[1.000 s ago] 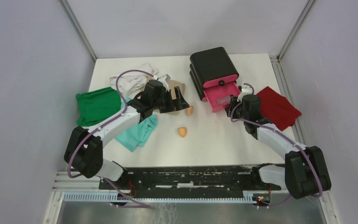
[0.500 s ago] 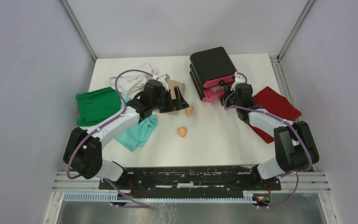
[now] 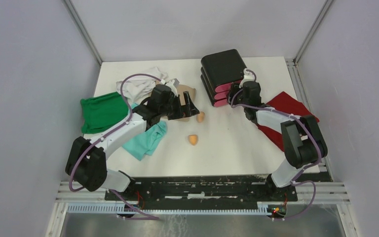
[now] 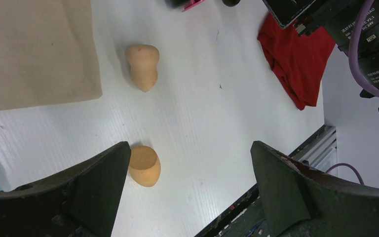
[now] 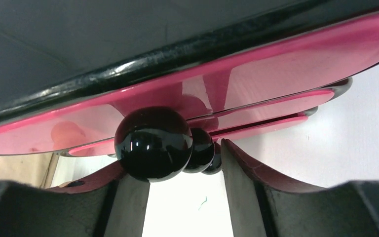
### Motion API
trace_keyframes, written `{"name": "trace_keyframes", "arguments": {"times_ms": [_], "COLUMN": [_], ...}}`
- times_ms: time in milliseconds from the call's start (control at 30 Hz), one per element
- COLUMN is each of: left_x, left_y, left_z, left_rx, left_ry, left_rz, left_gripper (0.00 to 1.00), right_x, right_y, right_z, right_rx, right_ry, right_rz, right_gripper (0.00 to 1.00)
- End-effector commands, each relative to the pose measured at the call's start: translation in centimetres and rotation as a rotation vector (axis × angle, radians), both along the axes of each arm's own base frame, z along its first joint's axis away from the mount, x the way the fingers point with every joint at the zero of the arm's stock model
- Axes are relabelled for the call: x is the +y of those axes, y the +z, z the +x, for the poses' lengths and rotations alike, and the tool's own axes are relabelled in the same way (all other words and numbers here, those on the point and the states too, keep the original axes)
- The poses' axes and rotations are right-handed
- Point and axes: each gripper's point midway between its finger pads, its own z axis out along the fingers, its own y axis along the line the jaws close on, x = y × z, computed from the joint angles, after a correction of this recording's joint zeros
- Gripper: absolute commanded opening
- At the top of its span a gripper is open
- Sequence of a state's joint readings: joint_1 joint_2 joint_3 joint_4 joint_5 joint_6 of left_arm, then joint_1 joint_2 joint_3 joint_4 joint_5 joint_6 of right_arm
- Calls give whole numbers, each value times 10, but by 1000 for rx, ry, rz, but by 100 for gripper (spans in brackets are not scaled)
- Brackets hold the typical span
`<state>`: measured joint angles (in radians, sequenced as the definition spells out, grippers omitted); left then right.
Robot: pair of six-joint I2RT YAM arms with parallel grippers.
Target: Organize the makeup
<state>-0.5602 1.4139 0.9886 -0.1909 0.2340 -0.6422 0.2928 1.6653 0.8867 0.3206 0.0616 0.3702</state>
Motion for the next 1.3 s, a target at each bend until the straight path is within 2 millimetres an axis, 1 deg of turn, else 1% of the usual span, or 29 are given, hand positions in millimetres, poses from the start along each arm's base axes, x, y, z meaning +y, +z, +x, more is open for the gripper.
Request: {"name": "trace_keyframes", "arguments": {"times_ms": [0, 100, 133, 233, 300, 400, 500, 600, 667, 800, 933, 1067, 1167, 1267], "left_x": [-1, -1, -1, 0, 0, 0, -2, -3, -2, 2, 4, 5, 4, 5], "left_y": [29, 26, 26, 26, 24, 23, 23, 24, 24, 24, 24, 25, 25, 25], "left_z": [9, 9, 9, 9, 9, 9, 9, 10, 9, 9, 9, 9, 8, 9], "left_rx": [-83, -78, -78, -81, -80, -80, -81, -80, -80, -88, -91, -92, -90, -91], "left_ry": [1, -3, -3, 0, 0, 0, -4, -6, -4, 7, 12, 14, 13, 15], "left_rz": [-22, -19, -19, -16, -14, -14, -20, -24, -23, -12, -5, 0, -1, -3], "left_gripper": [99, 99, 99, 99, 99, 99, 99, 99, 99, 99, 99, 99, 99, 99], "right_x": [2, -1, -3, -8, -11, -14, -12, -11, -8, -2, -1, 4, 0, 1], "right_y": [37, 38, 35, 40, 38, 28, 13, -2, -8, -18, -31, -34, -37, -38], "right_z": [15, 7, 2, -12, -22, -36, -42, -43, -40, -30, -22, -16, -13, -11], "right_rx": [-163, -186, -185, -202, -198, -159, -113, -79, -80, -105, -114, -86, -61, -48], "right_ry": [-29, -23, -22, -24, -22, -8, 12, 16, 22, 33, 22, 29, 0, 1], "right_rz": [46, 41, 37, 38, 29, 10, 5, 7, 13, 31, 30, 48, 41, 39], "right_gripper": [61, 63, 63, 63, 63, 61, 59, 58, 58, 58, 58, 58, 58, 59]}}
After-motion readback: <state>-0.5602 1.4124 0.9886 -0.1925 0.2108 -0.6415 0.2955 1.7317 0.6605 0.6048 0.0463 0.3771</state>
